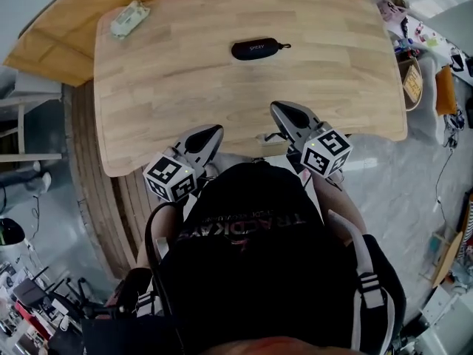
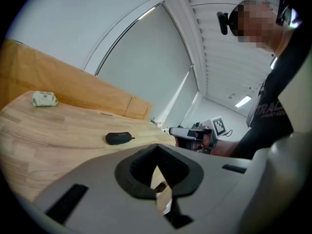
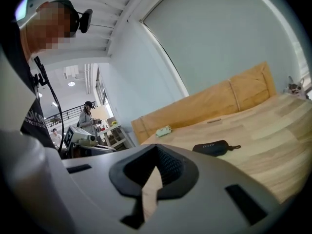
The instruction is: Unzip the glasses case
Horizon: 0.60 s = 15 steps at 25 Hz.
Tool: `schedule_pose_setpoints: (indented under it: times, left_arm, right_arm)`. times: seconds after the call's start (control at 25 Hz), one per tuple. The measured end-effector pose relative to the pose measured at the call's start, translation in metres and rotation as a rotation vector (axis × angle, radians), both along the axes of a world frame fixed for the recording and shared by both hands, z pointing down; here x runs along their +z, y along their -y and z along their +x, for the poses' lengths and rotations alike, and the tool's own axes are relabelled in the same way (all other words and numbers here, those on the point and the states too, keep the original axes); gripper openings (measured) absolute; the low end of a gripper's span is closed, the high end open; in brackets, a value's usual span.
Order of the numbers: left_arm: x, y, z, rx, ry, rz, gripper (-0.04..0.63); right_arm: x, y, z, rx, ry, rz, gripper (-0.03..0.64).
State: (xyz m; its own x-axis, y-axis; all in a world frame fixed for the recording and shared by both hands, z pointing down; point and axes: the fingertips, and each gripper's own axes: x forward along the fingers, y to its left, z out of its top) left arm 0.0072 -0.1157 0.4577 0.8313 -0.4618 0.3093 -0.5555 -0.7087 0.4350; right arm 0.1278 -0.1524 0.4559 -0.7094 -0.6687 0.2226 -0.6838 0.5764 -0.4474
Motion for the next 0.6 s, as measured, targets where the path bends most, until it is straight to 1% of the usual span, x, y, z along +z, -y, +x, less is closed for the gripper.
schedule_pose_setpoints:
  times: [0.16, 0.32, 0.52, 0.6]
  left_arm:
    - [0.001, 0.012, 0.01, -0.055, 0.033, 0.012, 0.002]
    - [0.006, 0.018, 0.022, -0.099, 0.041, -0.008, 0.002]
    - [0.014, 0.017, 0.029, -0.157, 0.046, -0.04, 0.002]
    - [0.016, 0.017, 0.032, -0.178, 0.047, -0.046, 0.002]
  right_arm:
    - [0.011, 0.022, 0.015, -0.045, -0.016, -0.017, 0.011]
    - [0.021, 0.049, 0.028, -0.094, -0.009, -0.016, 0.011]
    - [0.046, 0.079, 0.035, -0.185, -0.071, -0.023, 0.017]
    - [0.059, 0.093, 0.039, -0.217, -0.111, -0.028, 0.042]
